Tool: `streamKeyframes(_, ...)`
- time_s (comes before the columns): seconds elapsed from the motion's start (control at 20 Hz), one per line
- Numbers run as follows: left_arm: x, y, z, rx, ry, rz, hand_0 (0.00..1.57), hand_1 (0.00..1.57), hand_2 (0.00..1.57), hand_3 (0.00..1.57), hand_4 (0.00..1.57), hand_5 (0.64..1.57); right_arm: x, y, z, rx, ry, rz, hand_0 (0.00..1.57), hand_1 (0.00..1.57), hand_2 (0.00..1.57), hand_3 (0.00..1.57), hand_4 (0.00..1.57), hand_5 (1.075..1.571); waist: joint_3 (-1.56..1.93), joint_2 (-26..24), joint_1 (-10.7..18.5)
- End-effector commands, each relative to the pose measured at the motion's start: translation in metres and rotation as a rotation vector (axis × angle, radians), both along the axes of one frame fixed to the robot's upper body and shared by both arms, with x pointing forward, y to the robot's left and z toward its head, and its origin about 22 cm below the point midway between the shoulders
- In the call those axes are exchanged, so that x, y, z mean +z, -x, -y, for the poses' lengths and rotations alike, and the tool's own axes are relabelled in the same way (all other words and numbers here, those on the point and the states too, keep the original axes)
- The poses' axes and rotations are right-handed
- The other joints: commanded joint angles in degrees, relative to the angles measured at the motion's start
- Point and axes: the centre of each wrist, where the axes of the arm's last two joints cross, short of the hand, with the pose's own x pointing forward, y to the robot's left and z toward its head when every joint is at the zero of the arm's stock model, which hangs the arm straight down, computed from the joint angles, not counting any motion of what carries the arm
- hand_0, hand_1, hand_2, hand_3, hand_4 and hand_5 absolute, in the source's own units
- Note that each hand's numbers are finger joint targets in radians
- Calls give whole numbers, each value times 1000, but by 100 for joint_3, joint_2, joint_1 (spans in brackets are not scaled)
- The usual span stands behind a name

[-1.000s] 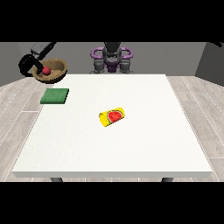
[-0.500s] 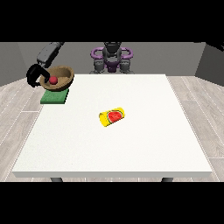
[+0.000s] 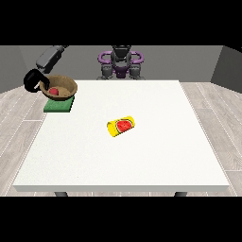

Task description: Pick the cup and pour the ball into the bowl, then pick the bowl and place it on the pad

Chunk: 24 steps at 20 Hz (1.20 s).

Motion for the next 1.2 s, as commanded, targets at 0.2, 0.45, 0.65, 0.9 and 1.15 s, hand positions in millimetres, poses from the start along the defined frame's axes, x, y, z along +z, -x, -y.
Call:
streamKeyframes(0.2, -4, 3, 1, -18, 2, 29, 0, 0, 0, 0, 1190, 1562, 12, 6, 22, -108, 1, 70, 1487, 1487, 1398, 802, 0, 1544, 0, 134, 96)
streamKeyframes(0.45, 20, 8, -13, -19, -7, 83, 0, 0, 0, 0, 1187, 1564, 12, -25, -18, -104, -45, 150, 1451, 1451, 1383, 753, 0, 1540, 0, 512, 252)
streamKeyframes(0.65, -13, 5, -5, 1, -16, 76, 0, 0, 0, 0, 1190, 1566, 19, -14, 1, -106, 51, 109, 1259, 1259, 1353, 911, 115, 1529, -1, 358, 165)
streamKeyframes(0.9, 10, 10, -19, -6, -46, 86, 0, 0, 0, 0, 1199, 1568, 25, -26, -14, 34, 99, 49, 0, 0, 212, 0, 0, 1442, -4, 542, 212)
streamKeyframes(1.15, 1, -11, 26, -41, -16, -29, 0, 0, 0, 0, 1190, 1569, -8, -21, -21, 15, 77, -60, 0, 0, 0, 0, 0, 1407, 5, -236, 267)
